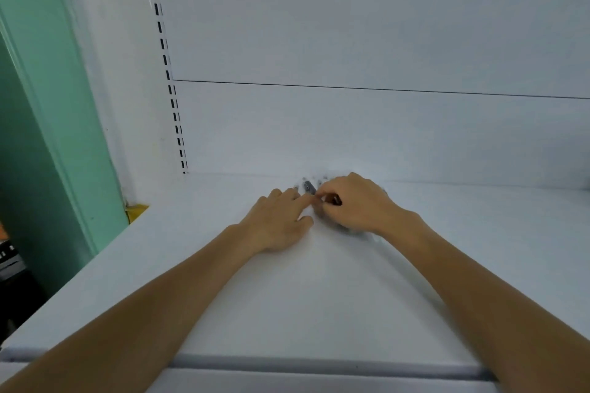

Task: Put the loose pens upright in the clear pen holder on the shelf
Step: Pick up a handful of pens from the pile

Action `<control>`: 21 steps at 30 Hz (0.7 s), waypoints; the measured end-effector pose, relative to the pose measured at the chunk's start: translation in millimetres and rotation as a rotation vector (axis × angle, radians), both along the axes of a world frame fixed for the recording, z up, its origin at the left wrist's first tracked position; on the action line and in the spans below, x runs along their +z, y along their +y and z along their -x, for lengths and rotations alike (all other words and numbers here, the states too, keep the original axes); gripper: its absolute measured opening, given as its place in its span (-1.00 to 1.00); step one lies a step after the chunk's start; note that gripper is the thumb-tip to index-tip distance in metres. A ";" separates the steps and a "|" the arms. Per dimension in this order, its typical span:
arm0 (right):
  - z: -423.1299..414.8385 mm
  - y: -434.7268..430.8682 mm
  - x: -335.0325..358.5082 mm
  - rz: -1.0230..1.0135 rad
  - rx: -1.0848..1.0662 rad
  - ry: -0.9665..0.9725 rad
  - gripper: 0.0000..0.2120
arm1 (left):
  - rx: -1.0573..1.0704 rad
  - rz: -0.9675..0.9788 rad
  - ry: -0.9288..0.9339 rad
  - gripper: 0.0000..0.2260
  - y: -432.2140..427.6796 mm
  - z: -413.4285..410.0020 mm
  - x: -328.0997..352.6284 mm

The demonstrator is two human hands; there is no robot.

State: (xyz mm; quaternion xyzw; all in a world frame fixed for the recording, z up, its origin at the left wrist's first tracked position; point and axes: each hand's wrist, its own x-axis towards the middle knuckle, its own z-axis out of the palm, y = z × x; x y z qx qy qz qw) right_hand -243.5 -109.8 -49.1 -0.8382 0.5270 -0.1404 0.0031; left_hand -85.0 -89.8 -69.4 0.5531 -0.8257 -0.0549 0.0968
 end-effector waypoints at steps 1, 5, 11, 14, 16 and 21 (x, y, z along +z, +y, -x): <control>0.3 1.0 -0.7 0.010 0.010 0.003 -0.84 | 0.006 0.005 0.008 -0.61 -0.5 0.3 -0.6; -2.0 6.4 -3.4 -0.047 -0.003 -0.101 -0.88 | 0.013 0.034 -0.026 -0.61 -2.4 0.4 -3.5; -1.1 9.2 -0.4 0.070 -0.184 -0.240 -0.75 | 0.132 0.075 0.002 -0.70 -4.0 2.6 -0.4; 5.5 3.4 1.3 0.201 -0.178 -0.413 -0.76 | 0.213 0.089 -0.023 -0.62 -3.9 -1.0 -1.5; 9.6 2.1 2.3 0.244 -0.152 -0.575 -0.79 | 0.268 0.095 0.013 -0.58 -3.2 2.1 -2.6; 14.7 -0.2 7.4 0.163 -0.155 -0.941 -0.81 | 0.343 0.133 0.003 -0.46 -10.5 12.2 -7.0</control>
